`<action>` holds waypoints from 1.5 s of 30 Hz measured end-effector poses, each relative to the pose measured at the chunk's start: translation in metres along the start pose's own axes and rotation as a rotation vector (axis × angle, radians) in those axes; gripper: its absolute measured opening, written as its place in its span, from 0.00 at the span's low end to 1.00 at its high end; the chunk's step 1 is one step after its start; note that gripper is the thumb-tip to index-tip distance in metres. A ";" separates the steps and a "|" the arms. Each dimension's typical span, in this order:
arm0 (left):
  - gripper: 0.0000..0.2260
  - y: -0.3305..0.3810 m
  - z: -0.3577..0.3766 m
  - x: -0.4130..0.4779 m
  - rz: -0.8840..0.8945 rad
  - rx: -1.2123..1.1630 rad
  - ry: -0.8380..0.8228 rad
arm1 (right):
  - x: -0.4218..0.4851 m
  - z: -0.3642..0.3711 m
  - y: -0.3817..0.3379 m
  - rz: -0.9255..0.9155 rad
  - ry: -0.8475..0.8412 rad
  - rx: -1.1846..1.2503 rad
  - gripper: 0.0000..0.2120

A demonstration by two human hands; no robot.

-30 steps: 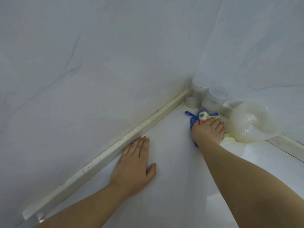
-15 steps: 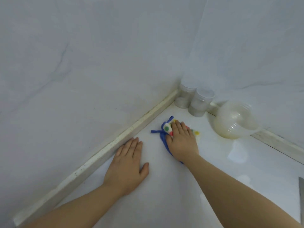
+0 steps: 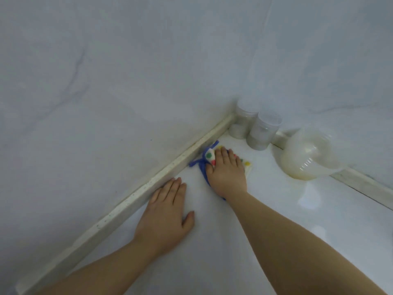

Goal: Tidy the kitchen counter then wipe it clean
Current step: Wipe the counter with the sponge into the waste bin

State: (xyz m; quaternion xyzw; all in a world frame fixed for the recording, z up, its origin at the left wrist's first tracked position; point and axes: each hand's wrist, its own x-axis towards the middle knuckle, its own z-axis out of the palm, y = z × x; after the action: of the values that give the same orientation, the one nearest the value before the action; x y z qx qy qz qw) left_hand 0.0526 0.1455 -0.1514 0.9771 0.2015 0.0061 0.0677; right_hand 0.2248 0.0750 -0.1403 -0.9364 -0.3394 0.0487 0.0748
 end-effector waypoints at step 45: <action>0.36 0.114 -0.015 0.017 0.237 0.150 -0.454 | -0.167 -0.028 0.155 0.436 0.033 0.017 0.38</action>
State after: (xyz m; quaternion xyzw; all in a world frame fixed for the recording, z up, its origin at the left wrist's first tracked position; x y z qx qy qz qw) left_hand 0.1129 0.0503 -0.1209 0.9725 0.0653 -0.2202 0.0376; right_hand 0.1984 -0.1528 -0.1327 -0.9876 -0.1272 0.0514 0.0761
